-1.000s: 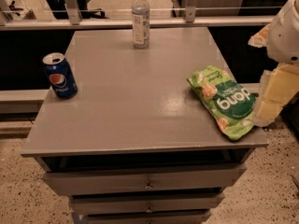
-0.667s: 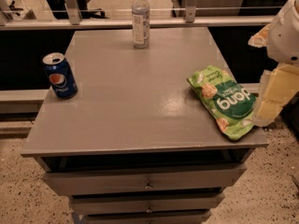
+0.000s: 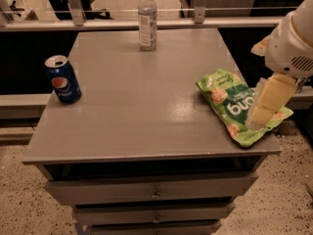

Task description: Move green rice chip bag near blue plastic bottle

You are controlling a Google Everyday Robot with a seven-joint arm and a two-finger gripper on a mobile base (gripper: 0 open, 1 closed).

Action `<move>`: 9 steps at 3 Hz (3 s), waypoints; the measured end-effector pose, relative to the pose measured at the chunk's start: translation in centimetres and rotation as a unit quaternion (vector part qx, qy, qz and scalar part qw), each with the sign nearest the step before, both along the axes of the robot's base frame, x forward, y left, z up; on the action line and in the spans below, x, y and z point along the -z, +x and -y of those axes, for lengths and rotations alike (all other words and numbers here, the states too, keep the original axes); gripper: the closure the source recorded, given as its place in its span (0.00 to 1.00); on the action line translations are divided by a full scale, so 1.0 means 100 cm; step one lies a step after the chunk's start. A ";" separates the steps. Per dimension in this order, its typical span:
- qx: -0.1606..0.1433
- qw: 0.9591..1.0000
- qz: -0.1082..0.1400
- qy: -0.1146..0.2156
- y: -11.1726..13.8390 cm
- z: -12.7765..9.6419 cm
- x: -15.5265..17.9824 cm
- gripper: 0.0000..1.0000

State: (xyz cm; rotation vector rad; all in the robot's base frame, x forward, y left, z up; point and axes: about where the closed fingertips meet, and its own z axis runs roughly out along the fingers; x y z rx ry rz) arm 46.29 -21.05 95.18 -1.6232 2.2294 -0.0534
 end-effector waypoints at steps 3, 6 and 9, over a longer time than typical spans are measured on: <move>0.113 0.991 0.016 0.075 0.087 -0.004 0.074 0.00; 0.166 0.979 0.017 0.113 0.110 0.006 0.097 0.38; 0.141 0.977 0.056 0.151 0.111 -0.002 0.039 1.00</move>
Offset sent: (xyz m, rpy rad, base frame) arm 0.1060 0.0092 -0.0826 0.1739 -0.0544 -0.2521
